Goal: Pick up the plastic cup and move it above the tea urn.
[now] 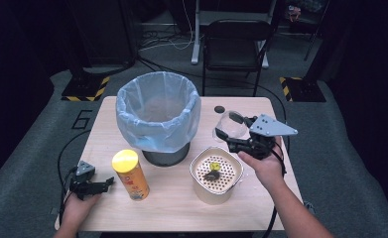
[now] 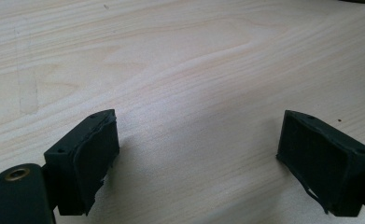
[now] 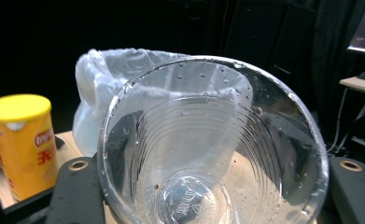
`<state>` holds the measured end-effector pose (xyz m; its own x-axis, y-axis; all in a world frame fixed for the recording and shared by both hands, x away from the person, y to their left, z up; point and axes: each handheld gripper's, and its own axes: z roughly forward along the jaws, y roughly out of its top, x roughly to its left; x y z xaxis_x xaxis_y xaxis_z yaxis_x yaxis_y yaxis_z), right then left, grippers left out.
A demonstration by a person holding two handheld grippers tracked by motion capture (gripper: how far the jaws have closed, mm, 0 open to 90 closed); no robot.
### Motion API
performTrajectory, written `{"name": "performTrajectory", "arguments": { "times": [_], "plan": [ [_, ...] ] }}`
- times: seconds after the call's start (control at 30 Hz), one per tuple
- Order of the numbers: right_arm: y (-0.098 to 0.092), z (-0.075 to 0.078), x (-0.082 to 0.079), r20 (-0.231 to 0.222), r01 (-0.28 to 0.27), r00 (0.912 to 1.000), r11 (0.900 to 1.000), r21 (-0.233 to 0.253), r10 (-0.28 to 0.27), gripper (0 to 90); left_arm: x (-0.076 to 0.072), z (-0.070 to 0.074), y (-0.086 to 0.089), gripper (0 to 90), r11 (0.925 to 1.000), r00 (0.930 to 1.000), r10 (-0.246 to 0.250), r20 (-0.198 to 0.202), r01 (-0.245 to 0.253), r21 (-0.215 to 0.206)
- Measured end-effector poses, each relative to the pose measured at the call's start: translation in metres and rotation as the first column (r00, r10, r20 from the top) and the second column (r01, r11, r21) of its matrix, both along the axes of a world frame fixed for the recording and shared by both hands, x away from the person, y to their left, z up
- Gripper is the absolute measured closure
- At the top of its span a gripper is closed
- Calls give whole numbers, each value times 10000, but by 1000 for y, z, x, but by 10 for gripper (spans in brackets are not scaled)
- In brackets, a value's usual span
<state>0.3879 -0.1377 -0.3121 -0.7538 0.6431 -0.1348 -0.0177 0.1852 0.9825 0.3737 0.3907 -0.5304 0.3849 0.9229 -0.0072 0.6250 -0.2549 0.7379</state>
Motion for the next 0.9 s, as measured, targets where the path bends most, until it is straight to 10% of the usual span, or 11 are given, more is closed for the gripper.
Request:
{"name": "performTrajectory", "arguments": {
  "times": [0.63, 0.9],
  "plan": [
    [56, 69, 41, -325, -923, 9951, 9954, 244, 931, 345, -1, -1, -1, 129, 9999, 9999, 92, 77, -92, -116],
    [101, 76, 71, -600, -979, 9934, 9952, -15, 977, 337, -1, -1, -1, 129, 9998, 9999, 112, 44, -111, -160]
  ]
}}
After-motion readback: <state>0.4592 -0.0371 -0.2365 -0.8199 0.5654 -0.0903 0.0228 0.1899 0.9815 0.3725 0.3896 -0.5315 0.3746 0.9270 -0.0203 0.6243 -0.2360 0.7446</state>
